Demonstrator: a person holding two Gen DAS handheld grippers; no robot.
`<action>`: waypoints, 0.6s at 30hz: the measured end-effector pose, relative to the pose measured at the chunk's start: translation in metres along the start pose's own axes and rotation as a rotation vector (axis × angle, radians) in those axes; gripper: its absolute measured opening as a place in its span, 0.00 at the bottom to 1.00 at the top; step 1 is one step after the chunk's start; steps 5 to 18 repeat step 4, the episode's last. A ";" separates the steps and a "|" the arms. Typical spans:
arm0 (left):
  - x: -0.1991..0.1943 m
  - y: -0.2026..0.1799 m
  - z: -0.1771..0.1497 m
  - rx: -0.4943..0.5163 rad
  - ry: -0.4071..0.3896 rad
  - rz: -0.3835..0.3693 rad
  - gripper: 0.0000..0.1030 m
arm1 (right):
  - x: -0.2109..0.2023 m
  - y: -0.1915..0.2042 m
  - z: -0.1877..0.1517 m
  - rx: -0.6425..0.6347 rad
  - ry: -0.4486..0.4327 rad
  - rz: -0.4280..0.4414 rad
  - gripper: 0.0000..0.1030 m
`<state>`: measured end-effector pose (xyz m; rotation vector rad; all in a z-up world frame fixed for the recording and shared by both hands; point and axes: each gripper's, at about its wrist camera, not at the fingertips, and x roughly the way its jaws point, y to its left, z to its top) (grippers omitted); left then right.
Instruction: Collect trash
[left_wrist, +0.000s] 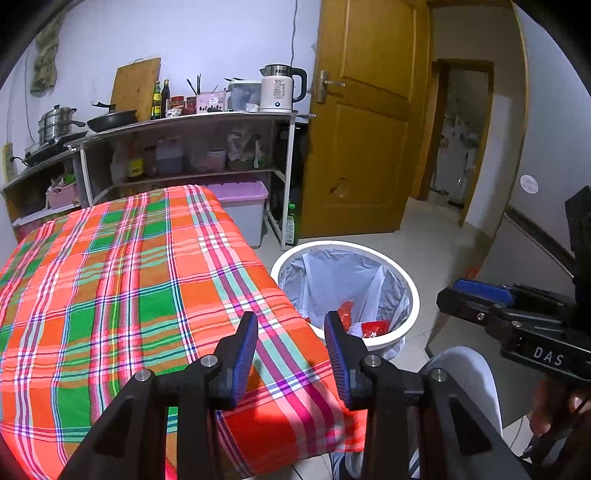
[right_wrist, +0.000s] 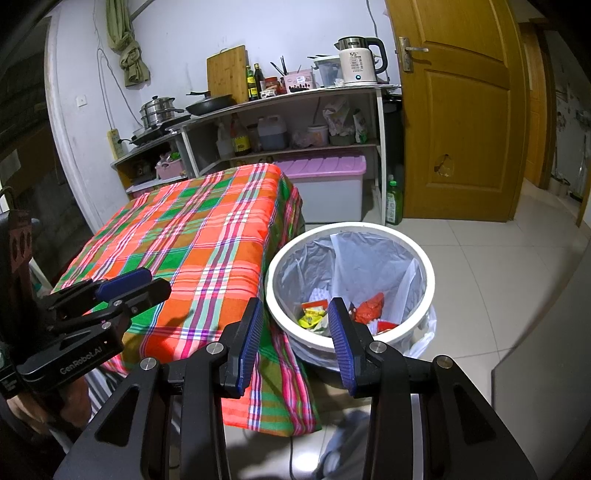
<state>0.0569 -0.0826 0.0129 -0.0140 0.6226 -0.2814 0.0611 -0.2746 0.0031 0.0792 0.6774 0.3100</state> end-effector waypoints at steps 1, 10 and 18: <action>0.000 0.000 0.000 0.000 -0.001 -0.001 0.36 | 0.000 0.000 0.000 0.000 0.000 0.000 0.37; 0.000 -0.001 0.001 -0.002 -0.002 -0.007 0.36 | 0.000 0.000 0.000 0.000 0.000 0.000 0.37; 0.000 -0.001 0.001 -0.002 -0.002 -0.007 0.36 | 0.000 0.000 0.000 0.000 0.000 0.000 0.37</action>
